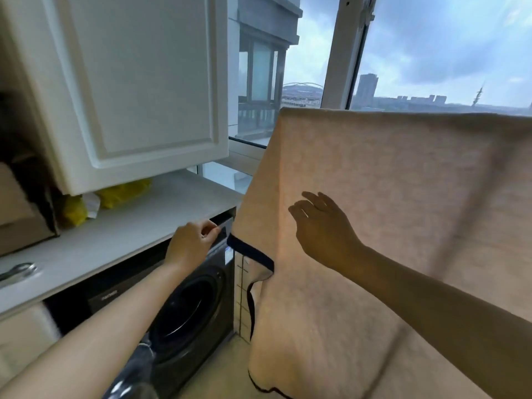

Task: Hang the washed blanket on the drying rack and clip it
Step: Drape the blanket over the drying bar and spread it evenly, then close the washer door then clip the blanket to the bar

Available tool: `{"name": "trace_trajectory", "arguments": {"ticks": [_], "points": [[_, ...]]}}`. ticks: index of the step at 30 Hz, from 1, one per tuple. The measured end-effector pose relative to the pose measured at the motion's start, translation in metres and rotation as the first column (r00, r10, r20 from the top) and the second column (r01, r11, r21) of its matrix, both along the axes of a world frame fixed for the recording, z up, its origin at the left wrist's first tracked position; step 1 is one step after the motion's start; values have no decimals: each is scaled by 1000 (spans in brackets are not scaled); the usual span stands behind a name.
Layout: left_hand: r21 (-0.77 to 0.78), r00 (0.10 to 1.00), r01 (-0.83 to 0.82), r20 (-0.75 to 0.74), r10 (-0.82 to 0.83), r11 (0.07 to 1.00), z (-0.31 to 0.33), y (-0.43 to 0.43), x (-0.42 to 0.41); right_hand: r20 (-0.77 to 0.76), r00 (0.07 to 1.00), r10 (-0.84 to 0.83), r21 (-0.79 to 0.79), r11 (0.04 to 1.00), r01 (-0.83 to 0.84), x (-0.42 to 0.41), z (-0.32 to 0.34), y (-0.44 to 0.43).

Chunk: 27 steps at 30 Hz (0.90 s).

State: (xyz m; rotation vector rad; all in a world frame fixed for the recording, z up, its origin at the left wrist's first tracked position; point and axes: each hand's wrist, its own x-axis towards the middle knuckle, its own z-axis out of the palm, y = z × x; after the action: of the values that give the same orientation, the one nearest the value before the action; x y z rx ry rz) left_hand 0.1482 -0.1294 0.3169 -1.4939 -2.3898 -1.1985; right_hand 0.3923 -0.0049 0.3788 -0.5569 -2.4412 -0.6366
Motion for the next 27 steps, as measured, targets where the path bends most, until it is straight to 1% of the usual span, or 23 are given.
{"name": "trace_trajectory", "arguments": {"ticks": [4, 6, 11, 15, 19, 23, 27], "points": [[-67, 998, -66, 4, 66, 996, -29, -55, 25, 11, 998, 59, -164, 985, -57, 5, -47, -41], [-90, 995, -99, 5, 100, 991, -45, -83, 39, 27, 994, 108, -224, 970, -99, 5, -73, -63], [-159, 977, -195, 59, 207, 968, -83, -148, 67, 116, 978, 171, -339, 933, -123, -1, -123, -110], [-199, 956, -285, 16, 294, 938, -101, -192, 74, 160, 953, 259, -483, 862, -153, -15, -142, -141], [-195, 914, -388, 46, 403, 901, -116, -231, 71, 114, 945, 306, -606, 775, -178, -36, -156, -169], [-186, 870, -467, 76, 487, 864, -129, -259, 63, 107, 922, 372, -638, 737, -223, -65, -176, -202], [-185, 821, -535, 118, 559, 824, -139, -288, 42, 111, 912, 396, -677, 702, -222, -106, -183, -232]]}}
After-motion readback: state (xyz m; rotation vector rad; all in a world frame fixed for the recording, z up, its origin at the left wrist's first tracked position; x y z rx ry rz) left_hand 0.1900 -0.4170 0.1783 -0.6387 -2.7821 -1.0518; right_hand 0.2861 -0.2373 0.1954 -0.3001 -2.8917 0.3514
